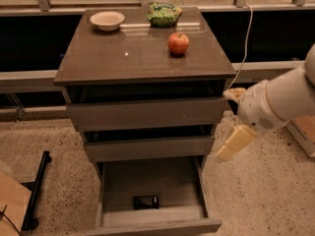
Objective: Pick rxbar chocolate from bottom drawer and place on counter
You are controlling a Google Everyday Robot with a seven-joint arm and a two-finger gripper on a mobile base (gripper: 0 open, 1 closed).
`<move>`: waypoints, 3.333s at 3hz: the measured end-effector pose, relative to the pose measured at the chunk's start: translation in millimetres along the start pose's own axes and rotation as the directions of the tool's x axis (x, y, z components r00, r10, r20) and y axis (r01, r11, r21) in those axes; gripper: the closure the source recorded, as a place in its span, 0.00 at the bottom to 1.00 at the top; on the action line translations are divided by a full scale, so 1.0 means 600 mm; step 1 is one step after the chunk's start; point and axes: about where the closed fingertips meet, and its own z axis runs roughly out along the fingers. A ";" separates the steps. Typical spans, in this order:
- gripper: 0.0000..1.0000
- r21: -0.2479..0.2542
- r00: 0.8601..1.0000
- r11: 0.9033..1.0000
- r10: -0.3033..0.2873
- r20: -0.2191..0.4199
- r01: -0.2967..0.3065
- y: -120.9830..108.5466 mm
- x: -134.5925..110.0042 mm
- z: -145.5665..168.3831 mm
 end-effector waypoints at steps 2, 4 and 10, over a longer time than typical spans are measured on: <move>0.00 -0.075 0.988 0.997 0.031 0.150 -0.020 0.011 0.028 0.101; 0.00 -0.168 0.958 0.980 0.145 0.248 -0.105 0.045 0.055 0.224; 0.00 -0.378 0.831 0.901 0.371 0.414 -0.213 0.049 0.166 0.616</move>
Offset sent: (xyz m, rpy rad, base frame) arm 0.0092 0.0140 -0.0471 0.1346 0.0116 0.0324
